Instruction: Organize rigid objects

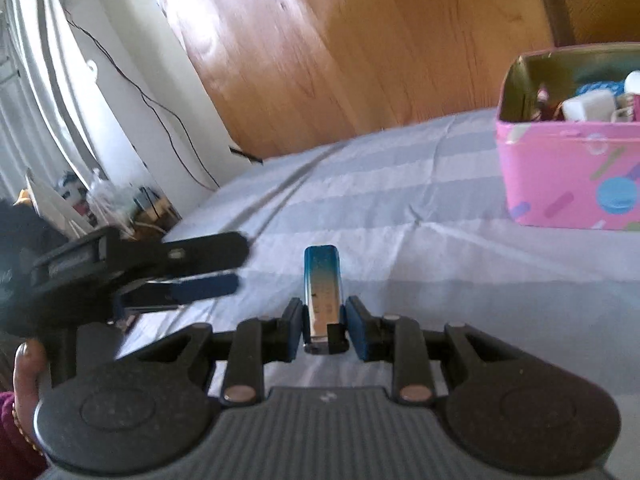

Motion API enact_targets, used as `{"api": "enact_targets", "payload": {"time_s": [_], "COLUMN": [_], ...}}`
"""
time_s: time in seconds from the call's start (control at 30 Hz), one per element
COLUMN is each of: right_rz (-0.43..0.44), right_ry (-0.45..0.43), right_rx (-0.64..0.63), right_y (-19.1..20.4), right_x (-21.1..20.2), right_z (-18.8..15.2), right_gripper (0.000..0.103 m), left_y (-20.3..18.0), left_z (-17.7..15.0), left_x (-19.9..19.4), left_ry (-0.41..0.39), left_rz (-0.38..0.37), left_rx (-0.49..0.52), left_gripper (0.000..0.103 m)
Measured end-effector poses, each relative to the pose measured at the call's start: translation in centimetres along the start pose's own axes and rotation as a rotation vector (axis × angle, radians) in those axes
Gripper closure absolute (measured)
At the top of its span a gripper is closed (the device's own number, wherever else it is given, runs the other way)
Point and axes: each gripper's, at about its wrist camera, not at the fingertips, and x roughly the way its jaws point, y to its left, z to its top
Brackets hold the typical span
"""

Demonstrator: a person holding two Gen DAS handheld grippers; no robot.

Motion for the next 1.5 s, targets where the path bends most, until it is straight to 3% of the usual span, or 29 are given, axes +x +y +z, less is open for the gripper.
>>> {"api": "enact_targets", "payload": {"time_s": [0.07, 0.13, 0.3, 0.43, 0.57, 0.6, 0.67, 0.7, 0.77, 0.8, 0.87, 1.07, 1.37, 1.43, 1.5], "right_rz": [0.038, 0.043, -0.04, -0.152, -0.234, -0.251, -0.299, -0.338, -0.463, -0.479, -0.452, -0.437, -0.44, -0.442, -0.448], "right_ry": [-0.023, -0.048, -0.172, -0.28, -0.336, -0.343, -0.354, -0.358, -0.41, -0.421, -0.432, -0.51, -0.527, -0.535, -0.53], "right_rx": [0.012, -0.012, -0.106, -0.164, -0.127, -0.123, -0.12, -0.135, -0.155, -0.143, -0.093, -0.107, -0.042, -0.03, -0.013], "right_y": [0.0, 0.1, -0.7, -3.0, -6.9, -7.9, -9.7, -10.4, -11.6, -12.2, -13.4, -12.6, -8.1, -6.2, -4.6], "right_x": [-0.9, -1.6, -4.1, -6.0, -6.3, -6.4, -5.9, -5.3, -4.6, -4.6, -5.0, -6.8, -11.7, -13.7, -15.2], "right_z": [0.1, 0.2, 1.3, 3.7, 6.7, 7.3, 8.6, 9.1, 9.3, 9.0, 8.8, 8.3, 4.3, 2.4, 0.8], "right_gripper": [0.078, 0.078, 0.078, 0.078, 0.078, 0.078, 0.078, 0.078, 0.074, 0.071, 0.071, 0.071, 0.071, 0.062, 0.046], "left_y": [-0.9, -2.1, -7.1, -11.4, -14.2, -14.7, -15.6, -15.9, -16.4, -16.4, -16.3, -16.7, -17.3, -16.9, -16.2], "left_z": [0.0, 0.3, 2.1, 4.7, 6.8, 7.3, 8.0, 8.1, 8.3, 8.3, 8.1, 6.5, 1.3, 0.1, -0.9], "left_x": [1.1, 2.2, 4.1, 8.3, 13.1, 14.5, 16.6, 17.3, 17.8, 17.5, 16.5, 12.0, 3.6, 2.0, 0.9], "left_ry": [0.033, 0.06, 0.044, 0.04, 0.06, 0.07, 0.074, 0.063, 0.017, 0.007, -0.023, -0.104, -0.204, -0.203, -0.163], "left_rz": [-0.034, -0.058, -0.06, -0.089, -0.1, -0.101, -0.078, -0.039, 0.017, 0.017, 0.017, 0.089, 0.179, 0.214, 0.232], "left_rx": [-0.024, -0.019, 0.103, 0.203, 0.255, 0.262, 0.28, 0.293, 0.325, 0.331, 0.343, 0.406, 0.508, 0.517, 0.495], "left_gripper": [0.036, 0.075, 0.078, 0.078, 0.078, 0.076, 0.053, 0.033, 0.031, 0.031, 0.03, 0.029, 0.003, 0.0, 0.0]}}
